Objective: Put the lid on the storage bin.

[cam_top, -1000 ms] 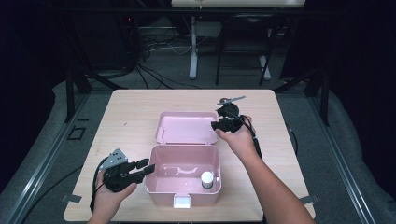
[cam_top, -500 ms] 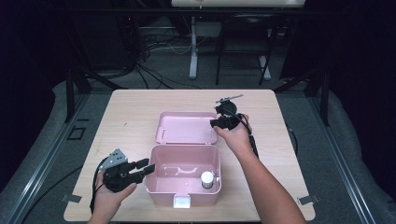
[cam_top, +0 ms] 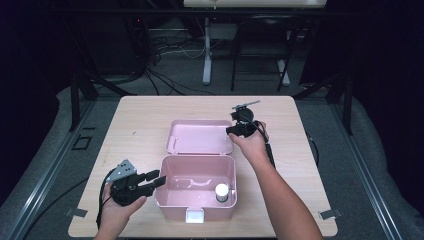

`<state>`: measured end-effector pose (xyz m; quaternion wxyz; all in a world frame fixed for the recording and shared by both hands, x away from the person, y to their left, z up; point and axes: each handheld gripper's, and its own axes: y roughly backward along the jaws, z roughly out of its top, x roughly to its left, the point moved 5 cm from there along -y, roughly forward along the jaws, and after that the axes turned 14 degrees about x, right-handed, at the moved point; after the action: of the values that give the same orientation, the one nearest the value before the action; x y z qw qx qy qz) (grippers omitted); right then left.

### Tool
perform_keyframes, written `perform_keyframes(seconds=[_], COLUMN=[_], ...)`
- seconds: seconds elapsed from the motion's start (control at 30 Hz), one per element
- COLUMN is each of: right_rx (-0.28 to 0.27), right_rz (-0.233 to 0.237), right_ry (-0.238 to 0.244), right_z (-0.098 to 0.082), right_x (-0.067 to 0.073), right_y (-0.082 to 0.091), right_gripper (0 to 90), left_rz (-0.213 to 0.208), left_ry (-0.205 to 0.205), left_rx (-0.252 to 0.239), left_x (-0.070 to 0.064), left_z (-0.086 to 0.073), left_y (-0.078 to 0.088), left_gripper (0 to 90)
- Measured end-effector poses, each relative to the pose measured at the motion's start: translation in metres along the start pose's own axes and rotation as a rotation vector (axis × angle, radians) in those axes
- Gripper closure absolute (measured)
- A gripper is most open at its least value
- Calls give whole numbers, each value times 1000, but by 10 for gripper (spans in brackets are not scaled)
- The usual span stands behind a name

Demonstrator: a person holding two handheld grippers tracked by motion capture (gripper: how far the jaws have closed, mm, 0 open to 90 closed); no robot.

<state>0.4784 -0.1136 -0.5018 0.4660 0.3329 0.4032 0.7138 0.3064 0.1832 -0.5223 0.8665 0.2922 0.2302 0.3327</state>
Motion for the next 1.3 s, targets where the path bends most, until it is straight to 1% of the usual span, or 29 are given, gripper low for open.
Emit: perform_keyframes(seconds=[0.13,0.17,0.3,0.47,0.53,0.73,0.97,1.0,1.1,1.17,1.3], right_rx=[1,-1,8,9,18,20,46,49,55,57,65], right_rz=[6,2,-3,2,0,4,16,17,16,7,17], right_ry=[-16,-15,-32,-53,-60,-79,-83,-80,-74,-70,-87], right_z=[1,1,2,2,2,3,4,4,4,4,5], right_x=[-1,-2,-6,-8,-9,-11,-7,-7,-4,-4,-4], right_y=[-2,-2,-7,-9,-10,-13,-20,-21,-22,-24,-25], right_gripper=[623,625,637,663,668,680,728,741,764,770,777], left_rz=[-1,-2,-3,-3,-2,-5,-5,-6,-8,-6,-7], left_ry=[1,1,1,2,4,5,1,6,8,0,4], left_rx=[-1,-1,0,0,3,-3,-1,-1,5,6,5], left_x=[0,0,0,0,0,0,1,1,1,1,0], left_z=[0,0,0,0,0,0,0,0,0,0,0], left_y=[0,0,0,0,0,0,0,0,1,1,1], left_gripper=[616,616,616,617,617,617,618,618,619,620,621])
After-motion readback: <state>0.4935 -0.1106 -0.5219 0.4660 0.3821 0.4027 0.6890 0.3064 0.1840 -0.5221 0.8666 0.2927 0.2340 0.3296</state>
